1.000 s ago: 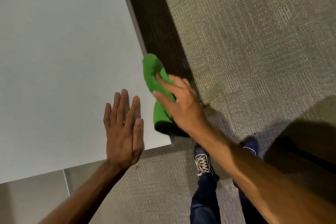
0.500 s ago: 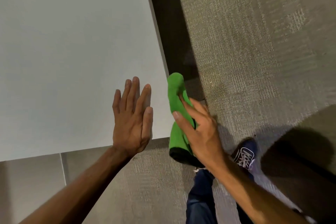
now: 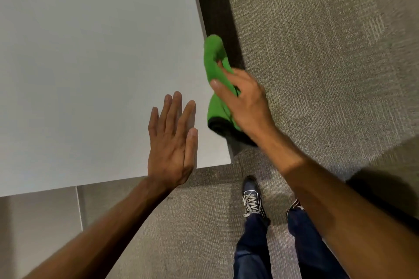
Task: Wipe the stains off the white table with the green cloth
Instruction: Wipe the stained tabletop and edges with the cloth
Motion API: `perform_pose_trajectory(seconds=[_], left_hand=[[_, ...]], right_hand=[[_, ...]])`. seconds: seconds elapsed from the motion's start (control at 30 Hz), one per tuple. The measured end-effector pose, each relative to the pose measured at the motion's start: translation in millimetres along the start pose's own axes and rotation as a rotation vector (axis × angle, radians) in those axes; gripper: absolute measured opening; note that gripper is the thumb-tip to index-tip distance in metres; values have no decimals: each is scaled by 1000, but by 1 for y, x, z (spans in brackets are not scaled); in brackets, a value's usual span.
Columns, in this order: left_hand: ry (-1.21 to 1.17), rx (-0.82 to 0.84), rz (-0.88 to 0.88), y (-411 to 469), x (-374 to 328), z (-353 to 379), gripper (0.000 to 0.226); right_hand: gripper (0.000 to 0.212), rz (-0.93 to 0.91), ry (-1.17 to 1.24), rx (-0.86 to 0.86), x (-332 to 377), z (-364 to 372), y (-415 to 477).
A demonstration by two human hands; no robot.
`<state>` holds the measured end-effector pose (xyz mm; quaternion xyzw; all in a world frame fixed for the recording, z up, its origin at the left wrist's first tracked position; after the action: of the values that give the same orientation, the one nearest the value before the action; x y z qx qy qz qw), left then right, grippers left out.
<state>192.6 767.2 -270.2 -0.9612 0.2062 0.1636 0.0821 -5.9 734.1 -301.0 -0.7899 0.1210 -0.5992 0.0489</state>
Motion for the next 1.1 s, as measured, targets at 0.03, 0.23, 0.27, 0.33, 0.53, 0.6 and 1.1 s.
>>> perform_pose_trajectory(seconds=[0.03, 0.23, 0.27, 0.33, 0.53, 0.6, 1.1], left_hand=[[3, -1, -1, 0, 0, 0, 59], [17, -9, 0, 0, 0, 0, 58], [22, -10, 4, 0, 0, 0, 58], [33, -13, 10, 0, 1, 1, 59], [43, -18, 16, 0, 3, 3, 59], [46, -19, 16, 0, 3, 2, 59], [-98, -76, 21, -1, 2, -2, 61]], right_hand=[[48, -5, -10, -9, 4, 0, 17], [48, 27, 29, -26, 8, 5, 23], [49, 35, 35, -25, 5, 5, 6], [50, 76, 63, 11, -5, 6, -36], [46, 112, 25, 13, -25, 6, -148], [44, 122, 26, -15, -22, 8, -145], [48, -163, -610, -185, 48, 19, 47]])
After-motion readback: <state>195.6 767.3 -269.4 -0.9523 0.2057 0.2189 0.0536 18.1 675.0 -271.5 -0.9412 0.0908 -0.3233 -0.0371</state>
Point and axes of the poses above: each hand's wrist, its own y-axis towards the middle knuckle, its own z-axis out of the palm, x = y × z, the point moved 1 cm from there along y, towards the middle knuckle, and after that the axes turned 11 degrees about -y, right-handed, at the moved point
